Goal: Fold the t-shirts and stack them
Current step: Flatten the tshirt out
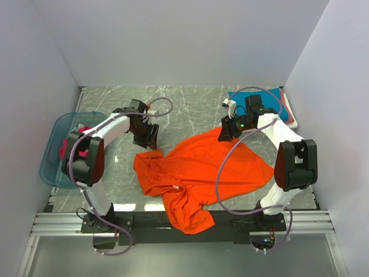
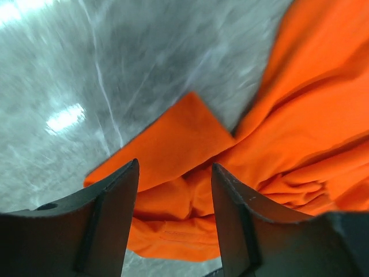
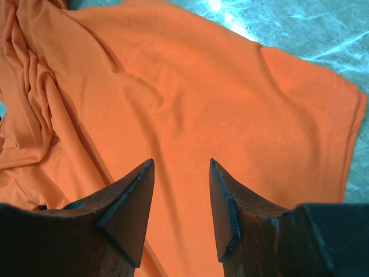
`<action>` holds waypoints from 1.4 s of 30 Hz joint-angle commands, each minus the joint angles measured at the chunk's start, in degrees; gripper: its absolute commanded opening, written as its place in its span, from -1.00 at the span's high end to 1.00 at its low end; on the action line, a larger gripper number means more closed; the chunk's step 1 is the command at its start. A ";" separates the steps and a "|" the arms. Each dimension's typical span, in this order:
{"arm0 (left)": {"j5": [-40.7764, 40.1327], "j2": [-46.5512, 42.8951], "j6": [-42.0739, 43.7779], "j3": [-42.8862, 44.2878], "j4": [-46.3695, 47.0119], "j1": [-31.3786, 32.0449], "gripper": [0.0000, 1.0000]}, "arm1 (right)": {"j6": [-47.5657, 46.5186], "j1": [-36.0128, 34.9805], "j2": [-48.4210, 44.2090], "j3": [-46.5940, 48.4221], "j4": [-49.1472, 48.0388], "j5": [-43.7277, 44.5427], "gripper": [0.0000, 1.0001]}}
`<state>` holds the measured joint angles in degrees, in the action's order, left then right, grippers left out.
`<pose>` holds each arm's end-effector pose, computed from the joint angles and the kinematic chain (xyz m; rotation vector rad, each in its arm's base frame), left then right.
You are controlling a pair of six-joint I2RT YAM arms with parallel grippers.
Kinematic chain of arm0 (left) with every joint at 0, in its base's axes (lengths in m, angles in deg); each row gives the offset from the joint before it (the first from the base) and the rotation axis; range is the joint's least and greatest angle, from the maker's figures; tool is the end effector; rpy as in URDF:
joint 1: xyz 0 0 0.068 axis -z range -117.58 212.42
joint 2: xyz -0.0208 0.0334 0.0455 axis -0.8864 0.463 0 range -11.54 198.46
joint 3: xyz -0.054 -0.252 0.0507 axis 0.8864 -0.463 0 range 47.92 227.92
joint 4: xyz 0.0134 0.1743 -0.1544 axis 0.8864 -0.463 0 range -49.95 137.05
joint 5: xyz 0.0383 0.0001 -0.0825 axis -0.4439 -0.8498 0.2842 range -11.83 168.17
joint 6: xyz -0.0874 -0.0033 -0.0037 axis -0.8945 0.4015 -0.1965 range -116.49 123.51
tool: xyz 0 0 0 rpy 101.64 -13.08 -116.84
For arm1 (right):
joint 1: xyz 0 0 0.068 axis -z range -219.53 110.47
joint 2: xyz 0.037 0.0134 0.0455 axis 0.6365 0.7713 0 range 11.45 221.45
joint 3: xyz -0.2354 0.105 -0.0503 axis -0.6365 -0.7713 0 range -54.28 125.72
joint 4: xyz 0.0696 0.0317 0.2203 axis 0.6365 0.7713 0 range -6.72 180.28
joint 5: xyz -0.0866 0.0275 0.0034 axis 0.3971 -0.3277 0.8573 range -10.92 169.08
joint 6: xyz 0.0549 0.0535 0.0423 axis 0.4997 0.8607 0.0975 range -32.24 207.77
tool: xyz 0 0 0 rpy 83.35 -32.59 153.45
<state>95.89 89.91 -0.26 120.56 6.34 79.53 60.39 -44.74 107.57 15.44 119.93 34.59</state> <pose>0.3170 -0.1223 0.1724 0.4038 2.7728 -0.5210 0.3183 0.0835 0.2085 -0.9029 2.2473 0.8566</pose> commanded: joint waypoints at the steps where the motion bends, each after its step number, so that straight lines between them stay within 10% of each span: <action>1: -1.36 0.59 2.45 1.19 -3.59 1.00 -0.16 | -1.01 0.38 -1.72 0.78 0.18 -1.56 -0.01; 12: -6.37 7.09 0.96 0.48 -2.53 5.66 -0.04 | -1.36 0.38 -0.93 0.95 0.53 -1.22 -0.01; 23: -8.67 2.18 -4.66 -1.36 3.61 6.54 0.98 | -2.59 -0.76 2.92 6.39 2.29 9.65 -0.02; 42: -9.19 -7.32 -11.87 -10.59 12.32 -2.51 0.99 | 2.50 -8.06 31.67 34.70 11.52 37.63 -0.02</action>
<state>86.81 83.85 -10.47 109.37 15.72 77.75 61.57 -52.76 138.76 47.06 128.84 67.77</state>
